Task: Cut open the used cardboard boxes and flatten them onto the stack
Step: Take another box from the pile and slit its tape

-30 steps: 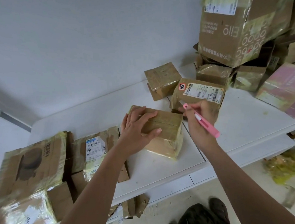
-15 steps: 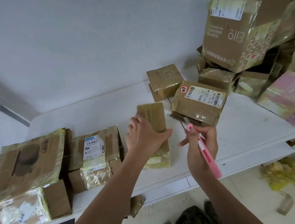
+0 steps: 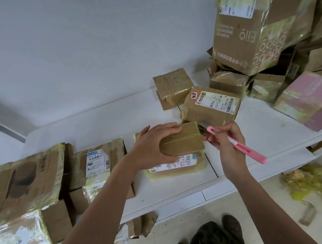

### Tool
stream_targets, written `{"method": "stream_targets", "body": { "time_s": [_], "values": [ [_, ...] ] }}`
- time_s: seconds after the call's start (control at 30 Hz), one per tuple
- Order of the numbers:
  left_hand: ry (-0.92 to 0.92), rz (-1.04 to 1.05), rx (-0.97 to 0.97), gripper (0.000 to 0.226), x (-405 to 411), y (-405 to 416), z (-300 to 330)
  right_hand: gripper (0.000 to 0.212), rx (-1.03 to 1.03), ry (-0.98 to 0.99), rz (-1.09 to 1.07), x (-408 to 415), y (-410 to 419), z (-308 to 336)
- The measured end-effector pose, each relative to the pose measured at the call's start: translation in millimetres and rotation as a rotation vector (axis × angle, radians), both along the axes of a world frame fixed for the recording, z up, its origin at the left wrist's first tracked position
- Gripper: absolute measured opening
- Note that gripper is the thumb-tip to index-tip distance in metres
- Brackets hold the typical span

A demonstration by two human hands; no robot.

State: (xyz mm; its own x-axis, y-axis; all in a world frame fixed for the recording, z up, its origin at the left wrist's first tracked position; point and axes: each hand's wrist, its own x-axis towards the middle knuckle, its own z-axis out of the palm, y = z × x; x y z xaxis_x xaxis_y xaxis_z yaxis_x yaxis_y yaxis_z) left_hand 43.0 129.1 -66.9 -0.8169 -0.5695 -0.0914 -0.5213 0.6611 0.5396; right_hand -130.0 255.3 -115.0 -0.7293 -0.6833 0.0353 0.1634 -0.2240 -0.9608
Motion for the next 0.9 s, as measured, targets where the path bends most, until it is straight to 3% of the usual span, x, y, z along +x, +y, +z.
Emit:
{"method": "stream_targets", "body": {
  "time_s": [0.27, 0.5, 0.77, 0.9],
  "values": [
    [0.043, -0.003, -0.026, 0.080, 5, 2, -3, 0.027, 0.020, 0.017, 0.033, 6, 6, -1],
    [0.047, 0.009, -0.048, 0.077, 5, 4, -8, 0.023, 0.165, 0.165, -0.004, 3, 8, -3],
    [0.050, 0.011, -0.063, 0.078, 4, 3, -9, 0.023, 0.103, 0.128, -0.025, 14, 9, -1],
    [0.045, 0.009, -0.077, 0.078, 4, 3, -10, 0.023, 0.179, 0.249, -0.007, 9, 8, 0]
  ]
}}
